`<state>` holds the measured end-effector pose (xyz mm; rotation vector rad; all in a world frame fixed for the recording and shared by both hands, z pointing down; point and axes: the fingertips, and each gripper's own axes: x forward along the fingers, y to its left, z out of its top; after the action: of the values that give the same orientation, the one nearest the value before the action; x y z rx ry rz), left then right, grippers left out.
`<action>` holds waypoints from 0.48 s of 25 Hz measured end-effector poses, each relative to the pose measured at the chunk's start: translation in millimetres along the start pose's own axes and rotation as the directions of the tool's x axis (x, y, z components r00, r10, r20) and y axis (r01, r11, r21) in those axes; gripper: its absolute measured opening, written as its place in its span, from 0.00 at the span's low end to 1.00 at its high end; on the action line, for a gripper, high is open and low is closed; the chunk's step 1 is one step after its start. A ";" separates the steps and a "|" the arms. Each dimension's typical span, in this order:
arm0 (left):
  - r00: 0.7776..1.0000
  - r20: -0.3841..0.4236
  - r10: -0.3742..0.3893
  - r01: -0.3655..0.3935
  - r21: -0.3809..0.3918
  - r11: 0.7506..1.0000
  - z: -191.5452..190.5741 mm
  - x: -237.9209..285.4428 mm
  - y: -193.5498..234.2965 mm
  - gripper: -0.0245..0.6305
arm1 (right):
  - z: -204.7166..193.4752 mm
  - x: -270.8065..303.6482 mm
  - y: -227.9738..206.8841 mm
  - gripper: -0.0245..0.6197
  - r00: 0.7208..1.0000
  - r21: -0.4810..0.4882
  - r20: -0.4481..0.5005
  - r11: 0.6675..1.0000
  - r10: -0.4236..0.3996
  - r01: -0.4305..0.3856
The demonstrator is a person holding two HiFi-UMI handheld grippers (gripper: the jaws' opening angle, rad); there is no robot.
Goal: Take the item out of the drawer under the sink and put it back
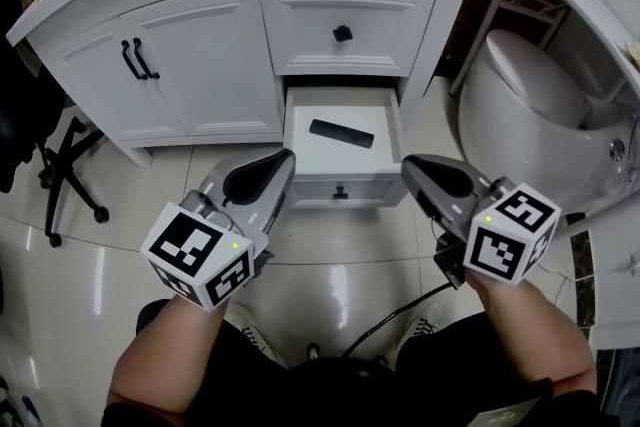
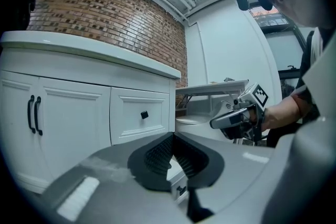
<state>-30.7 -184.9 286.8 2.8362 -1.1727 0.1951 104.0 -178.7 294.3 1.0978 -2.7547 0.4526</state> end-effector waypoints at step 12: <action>1.000 0.018 0.024 -0.023 -0.020 1.000 3.4 -6.1 9.1 0.05 | 14.6 17.7 -5.0 0.13 0.997 -0.192 -0.071 0.981 -0.020 0.006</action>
<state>-41.1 -187.4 282.7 2.8145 -1.2051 0.1592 94.4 -198.4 285.8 1.0307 -2.6603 0.2143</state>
